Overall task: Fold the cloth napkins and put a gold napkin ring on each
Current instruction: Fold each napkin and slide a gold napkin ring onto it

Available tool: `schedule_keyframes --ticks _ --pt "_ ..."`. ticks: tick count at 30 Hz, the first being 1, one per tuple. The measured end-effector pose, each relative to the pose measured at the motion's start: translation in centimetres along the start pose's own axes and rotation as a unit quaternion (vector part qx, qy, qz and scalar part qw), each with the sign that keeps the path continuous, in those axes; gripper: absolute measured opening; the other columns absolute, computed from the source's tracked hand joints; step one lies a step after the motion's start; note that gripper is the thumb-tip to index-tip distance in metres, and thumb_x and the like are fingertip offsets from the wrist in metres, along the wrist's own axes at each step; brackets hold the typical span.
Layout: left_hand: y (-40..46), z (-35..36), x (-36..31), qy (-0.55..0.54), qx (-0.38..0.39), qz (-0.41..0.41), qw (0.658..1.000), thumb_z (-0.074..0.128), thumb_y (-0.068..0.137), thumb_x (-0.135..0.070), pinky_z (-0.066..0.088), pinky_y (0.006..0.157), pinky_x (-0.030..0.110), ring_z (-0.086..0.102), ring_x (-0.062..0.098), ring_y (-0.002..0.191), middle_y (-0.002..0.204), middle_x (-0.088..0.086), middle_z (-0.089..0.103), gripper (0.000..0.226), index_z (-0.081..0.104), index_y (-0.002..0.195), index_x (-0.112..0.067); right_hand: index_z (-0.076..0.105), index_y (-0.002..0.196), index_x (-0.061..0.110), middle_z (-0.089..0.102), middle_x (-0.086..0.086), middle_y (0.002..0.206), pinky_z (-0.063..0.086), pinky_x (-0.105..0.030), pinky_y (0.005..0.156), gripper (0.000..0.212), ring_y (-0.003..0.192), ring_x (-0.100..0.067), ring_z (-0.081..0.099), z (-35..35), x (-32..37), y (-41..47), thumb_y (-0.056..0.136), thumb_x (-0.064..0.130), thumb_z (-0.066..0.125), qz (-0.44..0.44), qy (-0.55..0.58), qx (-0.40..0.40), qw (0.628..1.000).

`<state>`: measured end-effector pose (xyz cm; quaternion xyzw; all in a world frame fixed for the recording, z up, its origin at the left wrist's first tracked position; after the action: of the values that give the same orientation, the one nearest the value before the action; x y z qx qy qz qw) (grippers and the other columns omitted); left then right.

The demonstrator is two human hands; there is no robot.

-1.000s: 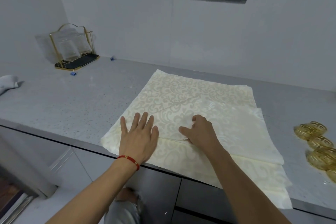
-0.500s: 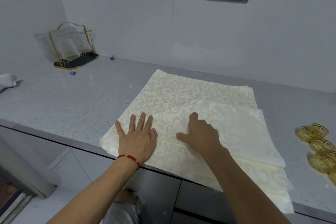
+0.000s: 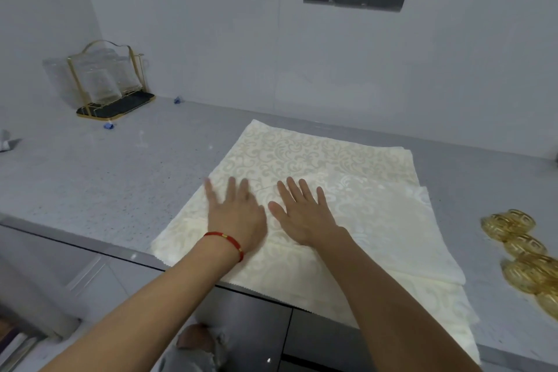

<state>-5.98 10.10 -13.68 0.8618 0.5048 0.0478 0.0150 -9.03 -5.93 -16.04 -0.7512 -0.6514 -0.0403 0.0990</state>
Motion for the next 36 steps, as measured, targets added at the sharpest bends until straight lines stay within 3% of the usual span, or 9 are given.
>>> schedule_keyframes --ticks 2,3,6,9,12,15,20,26,36 --pt "1.5 0.7 -2.0 -0.079 -0.069 0.077 0.991 0.04 0.099 -0.02 0.025 0.114 0.049 0.043 0.032 0.137 0.145 0.007 0.051 0.042 0.052 0.138 -0.013 -0.005 0.165 0.025 -0.013 0.007 0.172 -0.013 -0.05 0.126 0.063 0.158 -0.017 -0.016 -0.2 -0.1 0.1 0.109 0.051 0.009 -0.006 0.023 0.004 1.0" --pt "2.0 1.1 -2.6 -0.123 -0.086 0.097 0.984 0.043 0.094 -0.014 0.038 0.096 0.04 0.056 0.032 0.117 0.124 0.005 0.062 0.036 0.058 0.127 -0.013 -0.004 0.165 0.023 -0.01 0.008 0.172 -0.012 -0.047 0.127 0.062 0.158 -0.015 -0.014 -0.6 -0.3 0.0 0.11 0.046 0.013 -0.013 0.077 0.008 0.997" --pt "2.4 2.6 -3.1 -0.125 -0.126 0.105 0.978 0.032 0.086 -0.02 0.032 0.067 0.033 0.053 0.027 0.086 0.098 0.001 0.062 0.04 0.062 0.111 -0.015 0.025 0.162 0.014 0.022 0.0 0.169 0.011 -0.034 0.127 0.06 0.157 -0.019 0.017 -3.1 -3.7 0.0 0.107 0.029 0.043 0.012 0.249 -0.069 0.966" --pt "2.4 2.9 -3.0 -0.105 -0.126 0.108 0.98 0.027 0.087 -0.035 0.032 0.072 0.033 0.047 0.025 0.093 0.112 -0.001 0.059 0.053 0.06 0.127 -0.023 0.055 0.141 0.01 0.057 -0.014 0.144 0.037 -0.036 0.11 0.043 0.134 -0.033 0.05 -6.0 -10.9 -0.4 0.098 0.009 0.052 0.16 0.137 -0.181 0.961" --pt "2.4 2.9 -3.1 -0.102 -0.099 0.104 0.984 0.026 0.088 -0.046 0.038 0.089 0.038 0.045 0.025 0.113 0.136 -0.003 0.052 0.057 0.054 0.134 -0.027 0.052 0.139 0.017 0.057 -0.012 0.139 0.035 -0.045 0.11 0.04 0.132 -0.035 0.05 -7.6 -17.3 -2.1 0.099 0.014 0.051 0.29 -0.012 -0.126 0.949" --pt "2.3 3.0 -3.2 -0.097 -0.084 0.108 0.986 0.024 0.086 -0.051 0.035 0.101 0.04 0.039 0.024 0.126 0.146 -0.007 0.047 0.062 0.049 0.137 -0.028 0.048 0.142 0.019 0.052 -0.013 0.142 0.027 -0.054 0.113 0.04 0.133 -0.036 0.047 -7.8 -20.9 -2.9 0.102 0.014 0.045 0.3 -0.043 -0.064 0.951" --pt "2.4 3.0 -3.2 -0.091 -0.073 0.107 0.987 0.021 0.086 -0.053 0.031 0.108 0.04 0.033 0.023 0.136 0.154 -0.008 0.039 0.064 0.045 0.14 -0.029 0.053 0.137 0.02 0.053 -0.013 0.135 0.031 -0.049 0.109 0.037 0.131 -0.035 0.044 -7.8 -23.0 -2.6 0.101 0.016 0.051 0.297 -0.043 -0.095 0.949" --pt "2.1 2.9 -3.3 -0.092 -0.086 0.125 0.984 0.021 0.088 -0.048 0.03 0.11 0.043 0.032 0.022 0.14 0.161 -0.006 0.032 0.064 0.033 0.15 -0.036 0.067 0.094 0.014 0.065 -0.01 0.1 0.049 -0.042 0.083 0.007 0.089 -0.033 0.062 -7.5 -19.9 -4.9 0.09 0.015 0.061 0.235 0.035 -0.239 0.941" --pt "2.3 3.3 -3.4 -0.061 -0.076 0.133 0.986 0.016 0.089 -0.048 0.021 0.117 0.049 0.029 0.019 0.144 0.159 -0.006 0.037 0.063 0.042 0.146 -0.039 0.063 0.091 0.019 0.057 0.005 0.084 0.048 -0.035 0.061 0.016 0.074 -0.016 0.053 -0.3 -6.8 -9.6 0.084 0.01 0.075 -0.051 0.051 -0.303 0.95"
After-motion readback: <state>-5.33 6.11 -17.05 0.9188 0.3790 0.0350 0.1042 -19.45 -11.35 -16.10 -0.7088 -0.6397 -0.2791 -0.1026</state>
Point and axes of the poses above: each hand's wrist, its own y-axis towards the middle knuckle, its own z-axis out of the palm, x = y × z, the point moved 1 cm from there along y, towards the middle knuckle
